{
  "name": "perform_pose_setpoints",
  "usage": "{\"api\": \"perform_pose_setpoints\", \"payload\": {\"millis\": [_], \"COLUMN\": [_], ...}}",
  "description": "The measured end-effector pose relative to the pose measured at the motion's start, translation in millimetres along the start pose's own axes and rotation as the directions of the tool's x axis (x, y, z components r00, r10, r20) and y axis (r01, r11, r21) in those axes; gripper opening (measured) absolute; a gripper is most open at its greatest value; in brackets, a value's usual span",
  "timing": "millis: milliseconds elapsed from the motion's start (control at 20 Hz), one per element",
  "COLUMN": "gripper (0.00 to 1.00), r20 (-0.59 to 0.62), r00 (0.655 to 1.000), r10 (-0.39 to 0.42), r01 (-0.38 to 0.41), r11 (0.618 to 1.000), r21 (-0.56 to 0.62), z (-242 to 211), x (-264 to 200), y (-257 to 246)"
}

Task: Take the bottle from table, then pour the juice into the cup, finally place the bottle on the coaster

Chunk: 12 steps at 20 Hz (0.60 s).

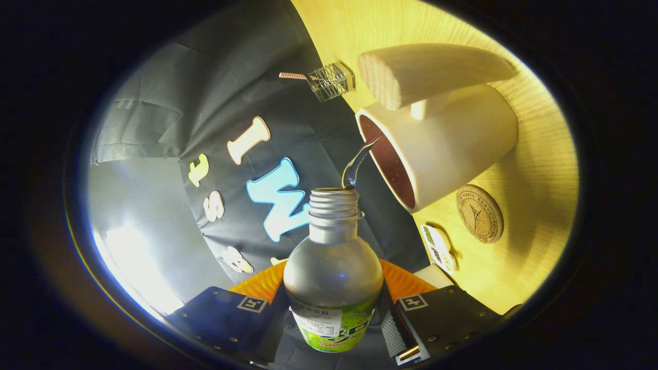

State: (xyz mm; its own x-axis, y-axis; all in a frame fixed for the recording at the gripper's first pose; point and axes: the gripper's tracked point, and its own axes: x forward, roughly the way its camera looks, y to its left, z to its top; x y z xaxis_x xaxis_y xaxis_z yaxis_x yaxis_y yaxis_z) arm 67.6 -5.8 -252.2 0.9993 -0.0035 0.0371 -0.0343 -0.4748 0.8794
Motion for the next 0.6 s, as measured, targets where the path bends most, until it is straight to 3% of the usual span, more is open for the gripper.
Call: {"api": "perform_pose_setpoints", "payload": {"millis": [600], "gripper": [0.77], "r20": [0.036], "r00": [0.999], "r10": [0.013], "r01": [-0.018], "r11": [0.987], "r21": [0.157], "z": [-10.8], "x": [12.4], "y": [24.1]}}
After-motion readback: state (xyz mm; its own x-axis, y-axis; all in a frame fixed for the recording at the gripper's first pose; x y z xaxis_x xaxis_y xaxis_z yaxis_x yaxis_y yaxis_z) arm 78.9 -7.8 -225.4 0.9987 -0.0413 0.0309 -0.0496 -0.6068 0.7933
